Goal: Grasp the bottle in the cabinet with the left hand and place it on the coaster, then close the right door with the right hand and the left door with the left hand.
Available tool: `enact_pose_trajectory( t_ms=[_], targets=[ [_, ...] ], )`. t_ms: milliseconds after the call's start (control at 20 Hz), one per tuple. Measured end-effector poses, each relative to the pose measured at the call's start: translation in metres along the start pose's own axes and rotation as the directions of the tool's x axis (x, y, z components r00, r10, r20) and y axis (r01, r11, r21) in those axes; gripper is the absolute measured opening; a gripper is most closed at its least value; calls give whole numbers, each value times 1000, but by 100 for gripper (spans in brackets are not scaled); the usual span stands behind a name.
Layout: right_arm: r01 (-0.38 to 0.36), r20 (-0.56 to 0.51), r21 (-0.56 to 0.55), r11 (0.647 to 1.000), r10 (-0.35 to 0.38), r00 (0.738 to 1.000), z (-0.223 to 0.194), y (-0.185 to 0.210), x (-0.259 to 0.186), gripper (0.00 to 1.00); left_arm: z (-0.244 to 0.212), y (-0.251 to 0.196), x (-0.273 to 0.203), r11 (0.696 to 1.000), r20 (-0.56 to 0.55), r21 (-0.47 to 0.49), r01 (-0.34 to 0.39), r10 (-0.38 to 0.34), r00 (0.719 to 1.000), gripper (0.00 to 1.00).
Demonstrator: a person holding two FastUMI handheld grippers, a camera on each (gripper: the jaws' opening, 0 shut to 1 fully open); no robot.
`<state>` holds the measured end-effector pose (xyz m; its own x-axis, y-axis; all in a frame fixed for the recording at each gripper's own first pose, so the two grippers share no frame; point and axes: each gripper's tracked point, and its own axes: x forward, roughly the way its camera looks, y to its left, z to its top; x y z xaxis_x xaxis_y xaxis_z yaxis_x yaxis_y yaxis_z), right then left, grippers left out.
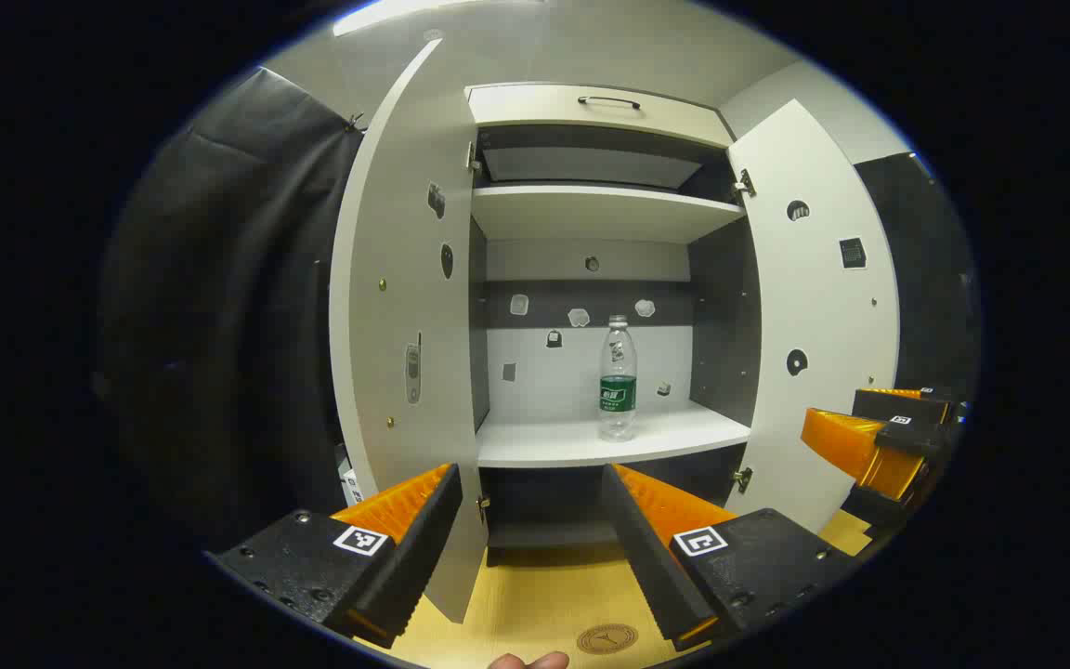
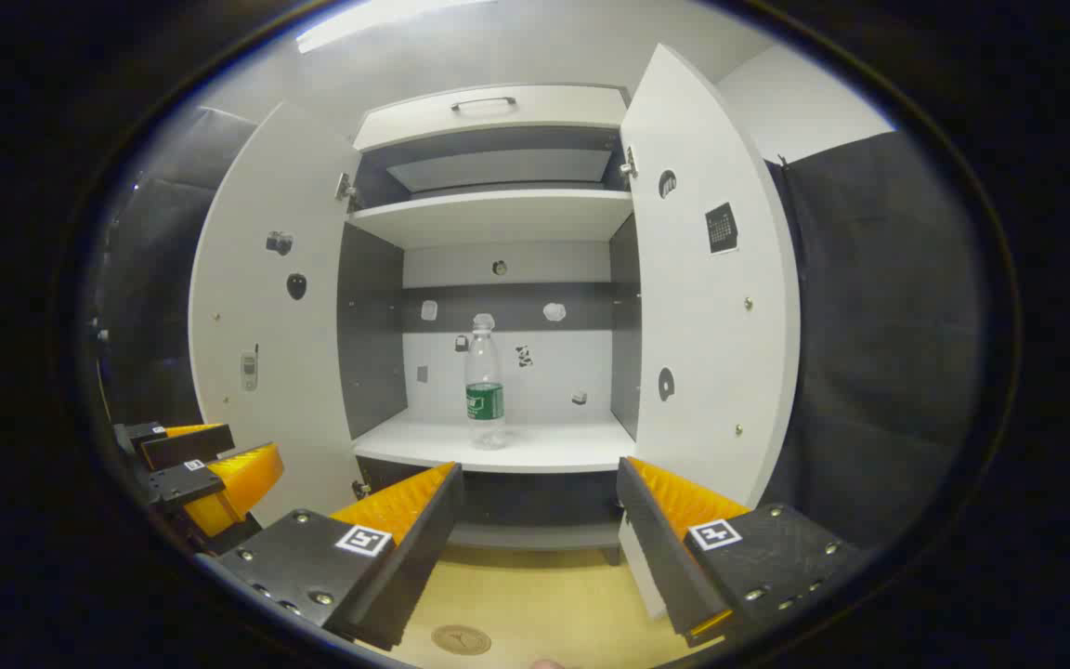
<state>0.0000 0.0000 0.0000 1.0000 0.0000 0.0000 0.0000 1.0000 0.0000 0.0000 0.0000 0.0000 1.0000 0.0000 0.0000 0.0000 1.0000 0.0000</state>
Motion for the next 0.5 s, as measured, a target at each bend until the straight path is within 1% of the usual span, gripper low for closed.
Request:
enact_pose_trajectory(
  t_ms=[50, 200, 250, 300, 500],
  targets=[
    [2, 0, -4, 1000, -2, 1000, -1, 0, 1, 100, 0, 0, 1, 1000, 0, -2, -1, 1, 1000, 96],
    [2, -6, -3, 1000, -2, 1000, -2, 0, 5, 100, -4, 1, 6, 1000, -10, -4, 1, -1, 1000, 96],
    [3, -5, -5, 1000, -3, 1000, -3, -1, 5, 100, -3, 1, 8, 1000, -7, -3, -1, 1, 1000, 92],
    [5, -5, -6, 1000, -5, 1000, -2, 0, 6, 100, -2, 2, 9, 1000, -3, 0, -4, 4, 1000, 96],
    [4, -8, 0, 1000, -4, 1000, -2, -1, 9, 100, 0, 1, 13, 1000, 4, 0, -4, 4, 1000, 96]
  ],
)
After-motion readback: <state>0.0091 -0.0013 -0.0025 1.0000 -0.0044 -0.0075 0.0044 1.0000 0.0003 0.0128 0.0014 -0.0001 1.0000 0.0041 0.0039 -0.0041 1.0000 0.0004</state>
